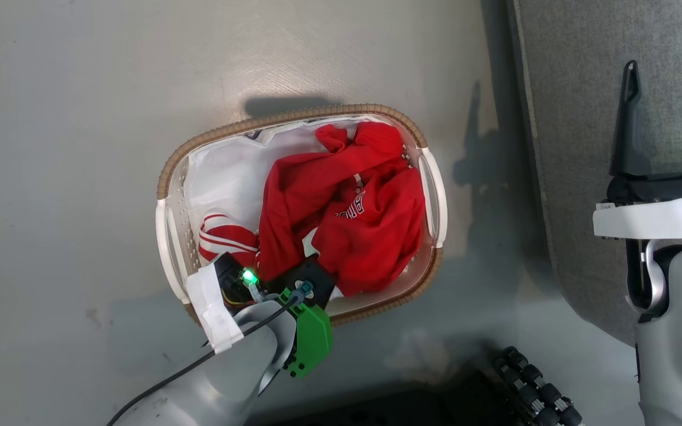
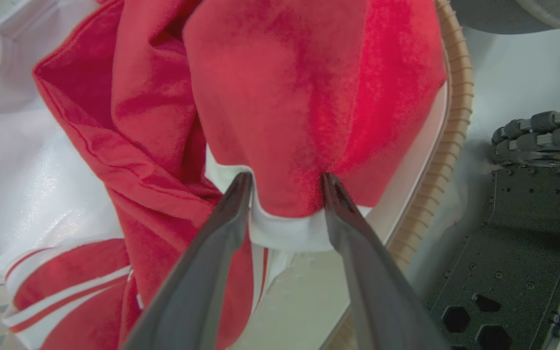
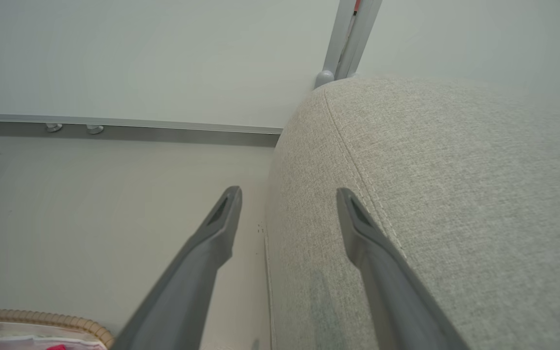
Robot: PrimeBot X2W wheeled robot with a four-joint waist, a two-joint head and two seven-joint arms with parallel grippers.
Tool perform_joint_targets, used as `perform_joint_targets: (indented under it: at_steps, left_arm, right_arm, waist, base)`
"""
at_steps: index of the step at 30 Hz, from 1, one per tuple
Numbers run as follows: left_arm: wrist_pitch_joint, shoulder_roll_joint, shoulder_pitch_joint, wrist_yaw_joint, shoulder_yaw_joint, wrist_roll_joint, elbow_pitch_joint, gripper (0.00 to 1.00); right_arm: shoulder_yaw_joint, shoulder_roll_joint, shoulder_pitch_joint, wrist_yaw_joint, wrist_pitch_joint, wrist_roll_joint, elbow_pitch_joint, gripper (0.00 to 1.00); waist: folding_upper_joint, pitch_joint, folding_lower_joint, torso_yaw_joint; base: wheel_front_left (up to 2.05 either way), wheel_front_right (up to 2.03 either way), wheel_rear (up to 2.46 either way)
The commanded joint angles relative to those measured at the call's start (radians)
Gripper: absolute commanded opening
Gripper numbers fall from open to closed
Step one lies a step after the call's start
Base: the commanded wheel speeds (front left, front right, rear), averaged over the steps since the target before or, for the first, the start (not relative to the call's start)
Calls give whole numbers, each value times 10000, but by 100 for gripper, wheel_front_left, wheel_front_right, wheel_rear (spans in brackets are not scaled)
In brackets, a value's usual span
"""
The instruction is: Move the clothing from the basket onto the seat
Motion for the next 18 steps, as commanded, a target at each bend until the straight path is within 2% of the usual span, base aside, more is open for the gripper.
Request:
perform_joint_targets:
  at_steps: [1,7,18]
  left_arm:
    - [-76,58,-215,-45,-82,-91,34,0]
    - [-298,58,-309,-62,-307,-439,-36,0]
    - [-607,39,-166,508,3,-746,-365,0]
  right_arm:
    - [15,-29,-112,-10,-25,87,-3,100]
    - [48,-31,-25,-10,-25,-33,161,100]
    - [150,-33,509,-10,-25,-322,623,100]
  waist:
    - [120,11,-2,-11]
    - [120,-270,-2,39]
    - [120,-2057,-2,484]
  base:
    - [0,0,0]
    - [0,0,0]
    - [0,0,0]
